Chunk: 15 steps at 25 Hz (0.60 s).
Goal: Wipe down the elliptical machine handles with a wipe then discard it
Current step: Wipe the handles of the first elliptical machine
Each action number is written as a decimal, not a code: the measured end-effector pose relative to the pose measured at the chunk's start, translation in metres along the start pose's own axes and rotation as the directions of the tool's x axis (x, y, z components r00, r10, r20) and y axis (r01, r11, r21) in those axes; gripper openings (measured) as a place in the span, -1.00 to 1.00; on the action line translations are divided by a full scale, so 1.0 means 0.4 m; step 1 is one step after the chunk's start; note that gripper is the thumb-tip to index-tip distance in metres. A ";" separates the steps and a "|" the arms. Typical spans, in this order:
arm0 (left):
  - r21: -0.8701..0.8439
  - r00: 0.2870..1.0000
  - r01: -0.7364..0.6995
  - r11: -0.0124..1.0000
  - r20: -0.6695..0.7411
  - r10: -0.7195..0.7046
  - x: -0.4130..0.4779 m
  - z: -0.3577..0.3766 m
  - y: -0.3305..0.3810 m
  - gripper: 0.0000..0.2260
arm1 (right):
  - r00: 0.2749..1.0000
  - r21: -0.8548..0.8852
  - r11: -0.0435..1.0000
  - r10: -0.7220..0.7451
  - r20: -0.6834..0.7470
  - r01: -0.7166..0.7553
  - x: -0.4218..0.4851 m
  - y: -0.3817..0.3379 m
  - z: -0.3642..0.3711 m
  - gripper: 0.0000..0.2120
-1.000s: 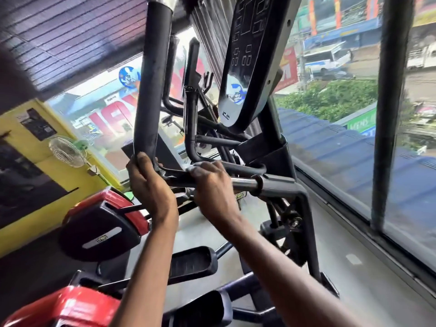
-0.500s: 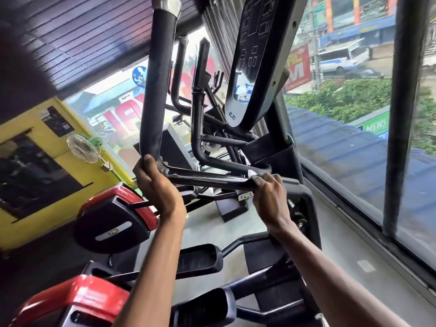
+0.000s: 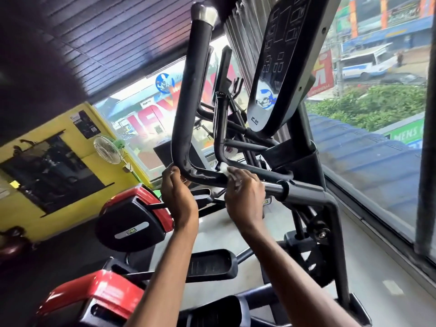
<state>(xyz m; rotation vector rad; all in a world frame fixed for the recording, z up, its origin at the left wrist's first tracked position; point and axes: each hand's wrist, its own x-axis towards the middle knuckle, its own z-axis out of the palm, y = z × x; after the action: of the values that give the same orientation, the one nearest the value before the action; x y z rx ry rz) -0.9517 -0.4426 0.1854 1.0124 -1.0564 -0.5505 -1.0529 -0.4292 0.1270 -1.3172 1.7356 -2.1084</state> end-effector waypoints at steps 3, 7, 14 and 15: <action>0.053 0.995 -0.002 0.999 0.103 -0.004 0.026 -0.026 0.025 -0.80 | 0.991 0.199 0.980 -0.006 0.134 -0.021 0.011 -0.134 0.031 -0.78; 0.076 0.981 0.005 0.997 0.194 -0.020 0.034 -0.031 0.076 -0.74 | 0.958 0.451 0.846 0.242 0.152 -0.285 0.040 -0.222 0.046 -0.85; 0.194 0.952 -0.024 0.981 0.304 -0.037 0.080 -0.023 0.119 -0.76 | 0.908 0.636 0.664 0.389 0.153 -0.392 0.052 -0.253 0.051 -0.92; 0.191 0.952 -0.010 0.982 0.302 -0.049 0.081 -0.022 0.129 -0.74 | 0.908 0.672 0.638 0.398 0.129 -0.375 0.073 -0.268 0.044 -0.92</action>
<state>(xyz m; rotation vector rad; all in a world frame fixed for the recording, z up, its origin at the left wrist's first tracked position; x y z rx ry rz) -0.9343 -0.4409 0.2444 1.1296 -1.3961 -0.6455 -1.0144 -0.4224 0.2323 -0.6205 0.9214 -2.1606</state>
